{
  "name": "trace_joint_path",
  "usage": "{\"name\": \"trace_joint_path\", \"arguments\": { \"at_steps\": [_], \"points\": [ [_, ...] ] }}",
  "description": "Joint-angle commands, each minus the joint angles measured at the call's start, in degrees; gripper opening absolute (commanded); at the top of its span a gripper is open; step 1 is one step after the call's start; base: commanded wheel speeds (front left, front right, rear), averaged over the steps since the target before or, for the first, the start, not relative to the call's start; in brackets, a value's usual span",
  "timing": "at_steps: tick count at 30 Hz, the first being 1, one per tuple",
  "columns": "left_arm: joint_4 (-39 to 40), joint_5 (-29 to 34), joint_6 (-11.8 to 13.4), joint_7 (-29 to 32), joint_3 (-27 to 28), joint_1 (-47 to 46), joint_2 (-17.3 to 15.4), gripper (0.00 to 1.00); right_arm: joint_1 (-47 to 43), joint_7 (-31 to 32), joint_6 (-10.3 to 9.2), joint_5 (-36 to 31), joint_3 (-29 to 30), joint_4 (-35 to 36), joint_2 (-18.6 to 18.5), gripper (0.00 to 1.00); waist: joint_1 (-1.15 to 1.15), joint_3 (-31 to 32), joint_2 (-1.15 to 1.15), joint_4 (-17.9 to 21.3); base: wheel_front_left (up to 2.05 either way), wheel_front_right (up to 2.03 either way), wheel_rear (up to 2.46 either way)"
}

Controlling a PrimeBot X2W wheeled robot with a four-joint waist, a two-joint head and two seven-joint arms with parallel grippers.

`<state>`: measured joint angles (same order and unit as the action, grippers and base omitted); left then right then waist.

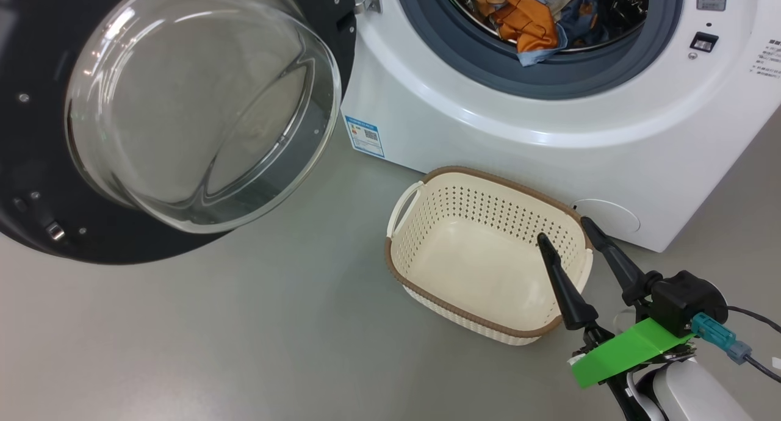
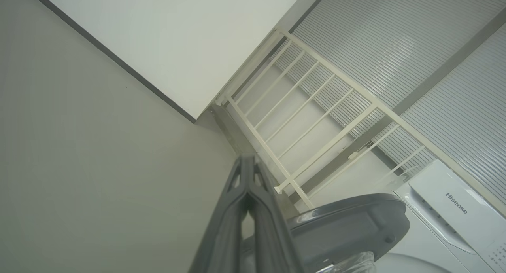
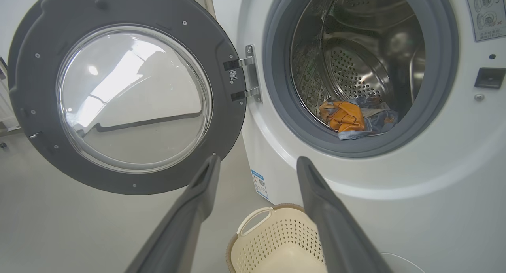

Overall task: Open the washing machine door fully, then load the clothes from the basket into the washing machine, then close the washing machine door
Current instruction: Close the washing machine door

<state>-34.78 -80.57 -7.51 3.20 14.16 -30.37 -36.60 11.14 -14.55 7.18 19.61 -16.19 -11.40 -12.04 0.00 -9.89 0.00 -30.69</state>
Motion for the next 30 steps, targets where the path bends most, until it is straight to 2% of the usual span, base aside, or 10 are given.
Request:
{"name": "trace_joint_path", "arguments": {
  "at_steps": [1,7,12,30],
  "points": [
    [-1.3,-0.7,0.0,1.8,0.8,-3.4,-5.6,0.00,-0.5,-0.4,0.31,-0.9,-0.8,1.6,-0.1,1.00,0.00,-0.3,0.00,0.0,0.00,0.00,0.00],
    [-7.2,-2.2,0.0,10.0,-4.4,-7.3,-7.4,0.00,-1.0,-0.4,0.31,-1.2,-0.7,2.3,-0.7,1.00,0.00,-1.0,0.00,0.2,0.00,0.00,0.00],
    [-9.5,-3.7,0.0,14.0,-6.8,-9.7,-7.5,0.00,-1.7,-0.4,0.31,-1.8,0.2,3.1,-1.1,1.00,0.00,-2.3,0.00,0.3,0.00,0.00,0.00],
    [-10.6,-7.3,0.0,15.7,-8.2,-11.3,-7.3,0.00,0.2,-0.4,0.31,-3.6,-0.1,4.6,-2.6,1.00,0.00,-8.2,0.00,2.1,0.00,0.00,0.00]
  ]
}}
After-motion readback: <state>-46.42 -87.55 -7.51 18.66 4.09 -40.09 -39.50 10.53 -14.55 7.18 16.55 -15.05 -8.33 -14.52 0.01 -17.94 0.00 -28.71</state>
